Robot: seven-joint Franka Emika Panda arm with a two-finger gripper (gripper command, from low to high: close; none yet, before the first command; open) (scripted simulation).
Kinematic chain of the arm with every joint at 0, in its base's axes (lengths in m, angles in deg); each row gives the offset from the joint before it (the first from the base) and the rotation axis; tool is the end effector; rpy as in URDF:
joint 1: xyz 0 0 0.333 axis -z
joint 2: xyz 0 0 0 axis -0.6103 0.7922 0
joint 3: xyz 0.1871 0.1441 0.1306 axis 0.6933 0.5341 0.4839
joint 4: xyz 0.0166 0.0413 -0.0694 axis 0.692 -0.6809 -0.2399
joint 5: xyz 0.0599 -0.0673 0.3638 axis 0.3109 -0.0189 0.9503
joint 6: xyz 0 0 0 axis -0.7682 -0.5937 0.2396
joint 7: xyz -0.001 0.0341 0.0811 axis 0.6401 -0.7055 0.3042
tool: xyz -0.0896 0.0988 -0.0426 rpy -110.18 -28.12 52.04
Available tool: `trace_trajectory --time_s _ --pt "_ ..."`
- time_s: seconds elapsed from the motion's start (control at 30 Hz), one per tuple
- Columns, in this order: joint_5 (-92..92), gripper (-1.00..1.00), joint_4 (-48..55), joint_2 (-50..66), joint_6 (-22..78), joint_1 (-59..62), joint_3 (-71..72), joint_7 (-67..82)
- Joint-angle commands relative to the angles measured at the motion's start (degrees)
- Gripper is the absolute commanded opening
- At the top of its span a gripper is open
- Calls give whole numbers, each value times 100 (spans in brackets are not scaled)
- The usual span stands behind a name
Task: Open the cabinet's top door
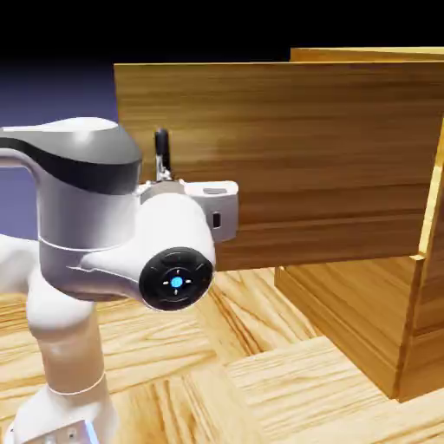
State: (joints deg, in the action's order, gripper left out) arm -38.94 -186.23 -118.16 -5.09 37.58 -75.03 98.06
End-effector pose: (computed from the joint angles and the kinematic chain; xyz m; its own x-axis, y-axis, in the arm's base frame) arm 0.1740 -0.2111 0.5184 0.6959 -0.1247 0.7073 0.6961 -0.1249 -0.7070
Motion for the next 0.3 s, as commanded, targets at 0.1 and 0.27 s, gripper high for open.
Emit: trace_trajectory --time_s 0.1,0.27 --pt "-271 -100 762 230 473 -831 -645 35" --pt "-492 -100 1527 324 920 -1691 -1254 -2"
